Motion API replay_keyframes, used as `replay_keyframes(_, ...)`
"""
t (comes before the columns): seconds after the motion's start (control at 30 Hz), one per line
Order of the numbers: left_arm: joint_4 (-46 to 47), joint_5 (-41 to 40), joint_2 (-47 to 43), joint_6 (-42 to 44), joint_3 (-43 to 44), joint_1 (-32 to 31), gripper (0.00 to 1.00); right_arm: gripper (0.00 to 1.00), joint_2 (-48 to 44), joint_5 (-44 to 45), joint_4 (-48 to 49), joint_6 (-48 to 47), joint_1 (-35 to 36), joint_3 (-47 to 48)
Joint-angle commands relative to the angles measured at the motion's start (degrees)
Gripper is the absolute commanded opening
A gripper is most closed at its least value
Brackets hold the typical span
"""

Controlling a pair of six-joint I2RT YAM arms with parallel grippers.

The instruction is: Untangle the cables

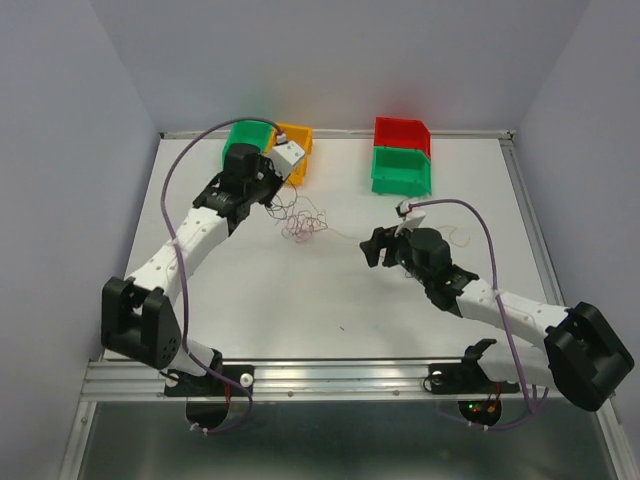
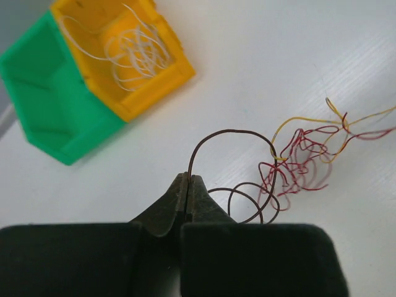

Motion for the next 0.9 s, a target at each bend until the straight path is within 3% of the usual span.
replay_keyframes(0.0,2.64,-4.15,-6.37,-0.65,3.37,3.33,0.00,0.77,0.80,0.16,5.64,-0.83,0.12,-0.25)
replay_keyframes(0.13,1.86,-1.62,-7.25,-1.53,8.82,9.47,0.00,0.77,1.51,-0.36,6.78,-1.26,0.12,-0.25)
replay_keyframes(0.23,-0.16,1.98,-9.01,-1.18,11.20,10.11,0.00,0.78,2.56,-3.95,10.99,-3.10,0.12,-1.13)
replay_keyframes(0.43,-6.57,12.60,-12.43,-1.79,13.84,10.02,0.00,0.98,10.02,-19.51,30.30,-8.82,0.21,-3.59)
replay_keyframes(0.53,-8.77,15.25,-14.45,-2.06,13.40,9.32,0.00,1.00,15.91,-24.43,35.68,-9.53,0.12,-2.02)
replay_keyframes(0.77,-11.86,14.04,-19.12,-1.88,10.06,2.47,0.00,1.00,27.43,-33.05,61.06,-5.31,0.56,0.97)
replay_keyframes(0.87,-12.65,11.84,-19.38,-1.97,9.45,-0.78,0.00,1.00,29.28,-35.77,61.80,-4.69,1.09,4.75)
